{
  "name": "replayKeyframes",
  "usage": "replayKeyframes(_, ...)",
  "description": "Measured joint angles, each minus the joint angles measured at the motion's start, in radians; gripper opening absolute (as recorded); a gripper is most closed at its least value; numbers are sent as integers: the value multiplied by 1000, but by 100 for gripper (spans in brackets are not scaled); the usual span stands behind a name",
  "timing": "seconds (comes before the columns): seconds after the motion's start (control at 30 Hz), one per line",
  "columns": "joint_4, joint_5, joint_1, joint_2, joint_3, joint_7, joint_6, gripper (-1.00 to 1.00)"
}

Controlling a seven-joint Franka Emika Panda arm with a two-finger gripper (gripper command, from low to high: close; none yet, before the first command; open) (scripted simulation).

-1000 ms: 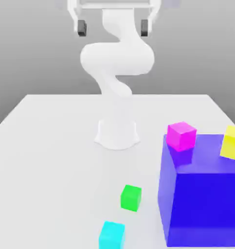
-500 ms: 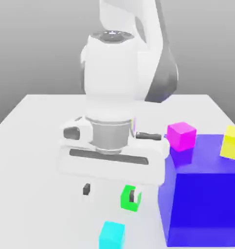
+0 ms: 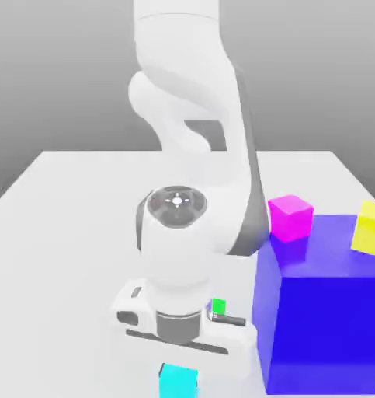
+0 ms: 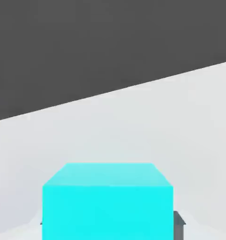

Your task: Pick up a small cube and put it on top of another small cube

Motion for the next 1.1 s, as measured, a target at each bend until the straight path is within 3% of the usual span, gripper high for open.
replayKeyframes(0.17,-7,26,-4,-131,23,-17,-113,-100)
replayKeyframes(0.3,-36,144,-4,-228,58,51,-175,-100)
replayKeyframes(0.5,-100,281,20,-376,83,226,-262,-100)
replayKeyframes(0.7,-220,336,27,-515,104,500,-308,-100)
replayKeyframes(0.93,-419,197,-29,-594,204,888,-166,-100)
replayKeyframes(1.1,-447,125,-72,-553,231,1004,-99,-100)
